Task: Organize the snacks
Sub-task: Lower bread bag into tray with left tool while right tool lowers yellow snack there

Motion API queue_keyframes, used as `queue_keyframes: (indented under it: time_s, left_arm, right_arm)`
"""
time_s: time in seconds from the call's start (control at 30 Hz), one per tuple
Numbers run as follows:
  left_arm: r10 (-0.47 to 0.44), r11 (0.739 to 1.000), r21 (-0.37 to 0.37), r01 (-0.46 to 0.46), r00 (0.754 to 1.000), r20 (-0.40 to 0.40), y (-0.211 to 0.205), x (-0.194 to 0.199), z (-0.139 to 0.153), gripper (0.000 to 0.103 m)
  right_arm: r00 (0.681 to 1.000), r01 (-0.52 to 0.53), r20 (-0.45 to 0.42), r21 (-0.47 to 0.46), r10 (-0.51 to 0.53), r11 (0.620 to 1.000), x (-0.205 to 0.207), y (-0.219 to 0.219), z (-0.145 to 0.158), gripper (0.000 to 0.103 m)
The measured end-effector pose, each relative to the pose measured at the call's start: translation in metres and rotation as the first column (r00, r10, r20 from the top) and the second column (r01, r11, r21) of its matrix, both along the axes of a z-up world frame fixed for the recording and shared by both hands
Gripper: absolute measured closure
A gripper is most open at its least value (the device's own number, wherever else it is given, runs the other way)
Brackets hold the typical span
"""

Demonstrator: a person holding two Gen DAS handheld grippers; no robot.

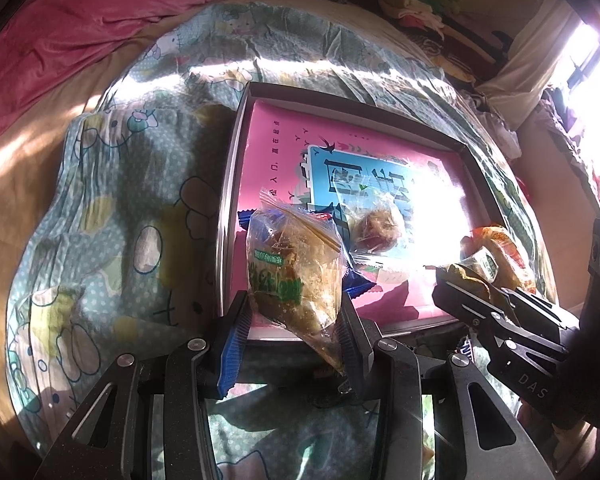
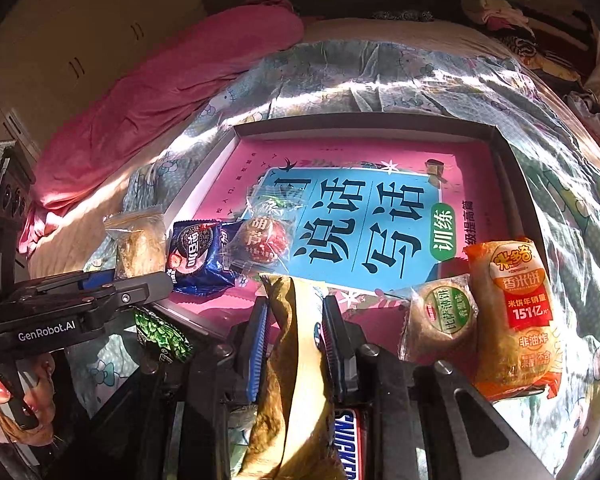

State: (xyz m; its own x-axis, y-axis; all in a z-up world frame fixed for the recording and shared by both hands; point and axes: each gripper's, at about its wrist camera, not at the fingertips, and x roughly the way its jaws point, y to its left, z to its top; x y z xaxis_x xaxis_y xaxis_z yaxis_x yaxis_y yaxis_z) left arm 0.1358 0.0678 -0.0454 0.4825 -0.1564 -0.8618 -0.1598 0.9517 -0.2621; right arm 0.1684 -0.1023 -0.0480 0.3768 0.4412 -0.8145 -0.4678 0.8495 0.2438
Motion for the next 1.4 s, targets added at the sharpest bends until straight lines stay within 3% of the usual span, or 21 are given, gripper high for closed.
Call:
queue_keyframes:
  time_s: [0.8,1.4]
  left_arm:
    - [0.023,1.000,0.003,-0.023,1.000,0.000,0.001,-0.003,0.003,0.059]
    - [0.055,0.998,-0.005,-0.055,0.998,-0.011,0.005,-0.004,0.005,0.058]
  right_arm:
    - [0.997,0.071,0.041,-0.012,-0.070,0.997,-0.014,-0.030,0.019,0.070]
    - [0.981,0.181,0.078,-0.047,-0.177,0.982,-0.012,-0.063,0.024,0.057]
